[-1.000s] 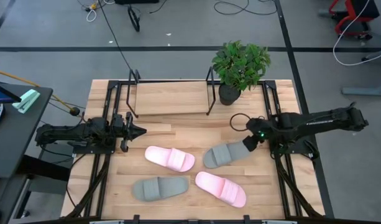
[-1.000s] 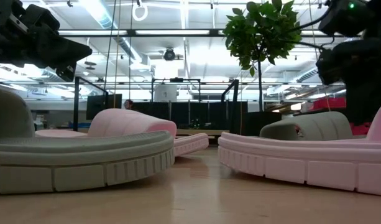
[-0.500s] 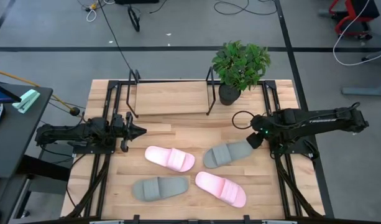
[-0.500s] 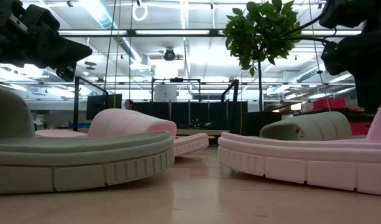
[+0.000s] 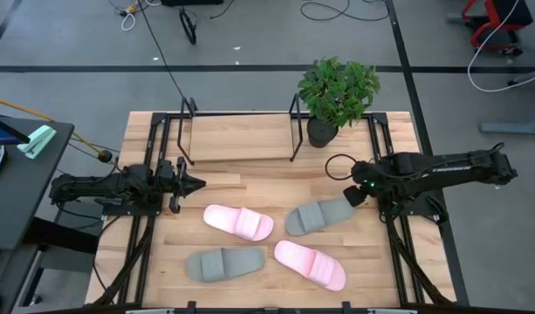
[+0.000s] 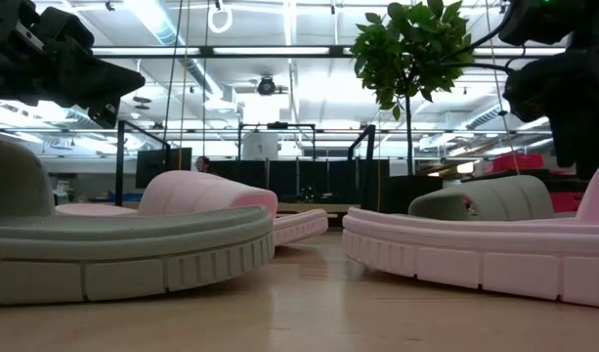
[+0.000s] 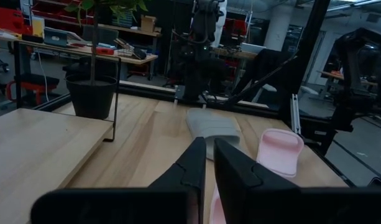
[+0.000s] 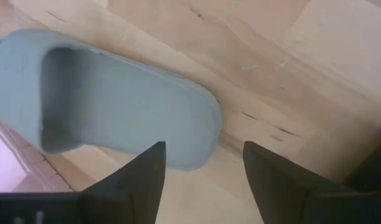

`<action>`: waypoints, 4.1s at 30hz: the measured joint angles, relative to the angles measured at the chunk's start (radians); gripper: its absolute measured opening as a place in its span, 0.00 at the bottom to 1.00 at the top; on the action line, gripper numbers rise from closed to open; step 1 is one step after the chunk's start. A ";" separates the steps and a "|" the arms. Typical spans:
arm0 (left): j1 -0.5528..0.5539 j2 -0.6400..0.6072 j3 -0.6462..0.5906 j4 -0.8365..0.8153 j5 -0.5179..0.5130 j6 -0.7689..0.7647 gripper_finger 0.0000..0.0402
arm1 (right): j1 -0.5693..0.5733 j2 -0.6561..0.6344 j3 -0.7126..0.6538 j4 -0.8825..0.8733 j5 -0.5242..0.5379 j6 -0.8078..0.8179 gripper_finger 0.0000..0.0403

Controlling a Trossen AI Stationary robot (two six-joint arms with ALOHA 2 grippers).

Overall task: Pick and place slides into the shelf
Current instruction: Put the right gray slide on the shelf

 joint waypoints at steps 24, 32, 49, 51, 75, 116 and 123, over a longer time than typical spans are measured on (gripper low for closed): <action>0.000 0.000 0.000 0.001 -0.001 0.000 0.09 | 0.189 0.148 -0.156 0.219 0.046 0.351 0.55; 0.000 0.000 0.000 0.002 -0.001 0.000 0.07 | 0.211 0.140 -0.258 0.380 0.073 0.437 0.54; 0.000 0.000 0.000 0.007 -0.002 0.024 0.07 | 0.210 0.103 -0.214 0.426 0.138 0.311 0.07; 0.000 0.000 0.000 0.008 -0.001 0.025 0.07 | 0.216 0.103 -0.173 0.402 0.150 0.278 0.06; 0.000 0.000 0.000 0.004 -0.001 0.005 0.06 | 0.343 0.442 0.690 0.057 0.455 -0.493 0.06; 0.000 0.000 0.000 -0.001 0.004 -0.045 0.05 | -0.124 1.063 1.483 0.155 0.325 -1.509 0.06; 0.000 0.000 0.000 -0.001 0.004 -0.046 0.06 | -0.142 1.112 1.483 0.255 0.320 -1.549 0.06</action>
